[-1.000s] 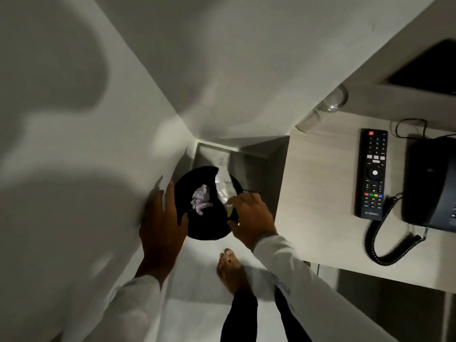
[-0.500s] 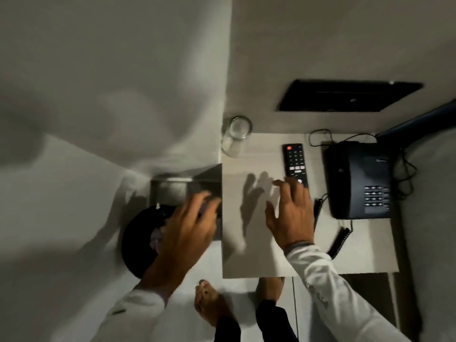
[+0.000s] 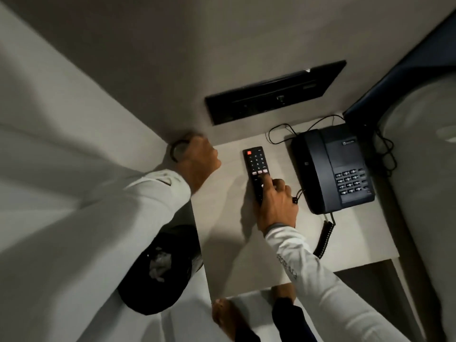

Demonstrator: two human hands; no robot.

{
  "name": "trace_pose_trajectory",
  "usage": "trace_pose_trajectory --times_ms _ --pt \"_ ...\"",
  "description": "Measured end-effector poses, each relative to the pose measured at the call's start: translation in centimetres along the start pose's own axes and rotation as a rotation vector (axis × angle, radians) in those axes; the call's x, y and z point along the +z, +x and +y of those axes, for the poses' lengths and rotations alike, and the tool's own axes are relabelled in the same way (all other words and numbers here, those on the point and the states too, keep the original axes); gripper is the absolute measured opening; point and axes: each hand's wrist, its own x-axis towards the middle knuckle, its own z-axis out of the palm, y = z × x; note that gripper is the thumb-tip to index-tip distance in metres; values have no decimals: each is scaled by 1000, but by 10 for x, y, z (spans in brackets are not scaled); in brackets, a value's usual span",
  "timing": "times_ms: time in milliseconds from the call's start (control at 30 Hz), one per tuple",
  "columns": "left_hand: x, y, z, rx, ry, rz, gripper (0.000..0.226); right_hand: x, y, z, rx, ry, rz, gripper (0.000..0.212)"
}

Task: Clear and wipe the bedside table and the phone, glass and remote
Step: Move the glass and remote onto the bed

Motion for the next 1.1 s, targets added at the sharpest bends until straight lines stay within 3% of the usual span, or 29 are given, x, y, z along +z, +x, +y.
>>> trace_pose_trajectory --times_ms 100,200,300,367,533,633,733,833,967,1100 --pt "-1 -10 0 9 -11 -5 35 -7 -6 0 5 77 -45 58" --pt "-6 -37 -3 -23 32 191 40 -20 -21 2 30 182 -55 70" --pt "-14 -65 3 -55 -41 201 39 -40 -50 12 47 304 41 71" --pt "-35 -86 4 -155 -82 302 50 -59 -70 23 55 389 119 73" --pt "-116 -110 26 -237 -602 477 59 -119 -119 76 182 575 389 70" --pt "-192 -105 54 -135 -771 700 65 -156 -148 126 284 680 550 70" --pt "-264 -94 87 -92 -969 769 70 -182 -172 174 401 769 667 63" --pt "-352 -79 148 31 -1011 891 70 -207 -206 247 556 783 789 60" --pt "-439 -64 237 212 -1031 925 70 -227 -243 337 785 781 907 59" --pt "-495 -54 318 289 -1018 923 67 -230 -270 414 967 730 896 58"
